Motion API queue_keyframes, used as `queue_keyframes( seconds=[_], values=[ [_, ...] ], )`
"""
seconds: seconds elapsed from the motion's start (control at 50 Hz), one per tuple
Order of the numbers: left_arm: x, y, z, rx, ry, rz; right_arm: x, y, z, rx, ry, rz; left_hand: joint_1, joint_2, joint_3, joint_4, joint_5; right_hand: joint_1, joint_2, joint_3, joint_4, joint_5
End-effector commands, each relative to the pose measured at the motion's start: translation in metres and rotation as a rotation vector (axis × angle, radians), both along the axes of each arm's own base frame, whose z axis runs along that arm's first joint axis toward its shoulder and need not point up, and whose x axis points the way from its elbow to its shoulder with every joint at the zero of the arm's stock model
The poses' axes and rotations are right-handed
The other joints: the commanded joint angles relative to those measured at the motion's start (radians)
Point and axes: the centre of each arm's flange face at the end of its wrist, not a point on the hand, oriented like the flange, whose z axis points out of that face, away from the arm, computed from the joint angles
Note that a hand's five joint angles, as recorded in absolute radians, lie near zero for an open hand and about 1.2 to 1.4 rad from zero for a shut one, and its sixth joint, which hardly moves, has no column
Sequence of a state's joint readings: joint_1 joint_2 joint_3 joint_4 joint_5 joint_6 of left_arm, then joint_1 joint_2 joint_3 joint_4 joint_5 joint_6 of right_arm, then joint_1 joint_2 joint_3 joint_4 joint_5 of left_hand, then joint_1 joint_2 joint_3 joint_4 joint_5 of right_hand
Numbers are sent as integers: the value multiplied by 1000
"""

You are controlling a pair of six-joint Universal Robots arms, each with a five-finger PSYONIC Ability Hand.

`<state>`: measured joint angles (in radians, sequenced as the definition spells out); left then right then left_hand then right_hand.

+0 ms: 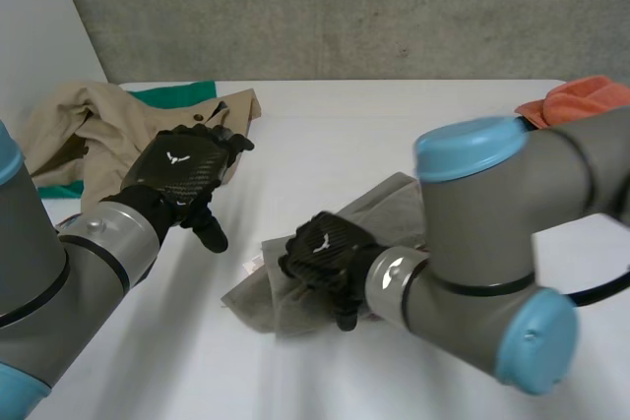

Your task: Fold the laundry.

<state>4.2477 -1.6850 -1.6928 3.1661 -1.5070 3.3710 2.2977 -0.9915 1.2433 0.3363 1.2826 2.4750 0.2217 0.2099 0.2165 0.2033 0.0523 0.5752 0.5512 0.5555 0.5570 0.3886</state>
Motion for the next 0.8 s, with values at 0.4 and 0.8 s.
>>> queue_keyframes(
  seconds=[0.4,0.8],
  values=[
    [-32,-26,-53,165,-36,-85,-38,-46,194,-203,-763,-427,-47,-35,-42,-29,-52,821,845,841,839,833],
    [-129,13,-81,561,204,-291,-46,-42,229,-141,-980,-473,474,486,479,493,469,821,845,841,839,833]
  ],
)
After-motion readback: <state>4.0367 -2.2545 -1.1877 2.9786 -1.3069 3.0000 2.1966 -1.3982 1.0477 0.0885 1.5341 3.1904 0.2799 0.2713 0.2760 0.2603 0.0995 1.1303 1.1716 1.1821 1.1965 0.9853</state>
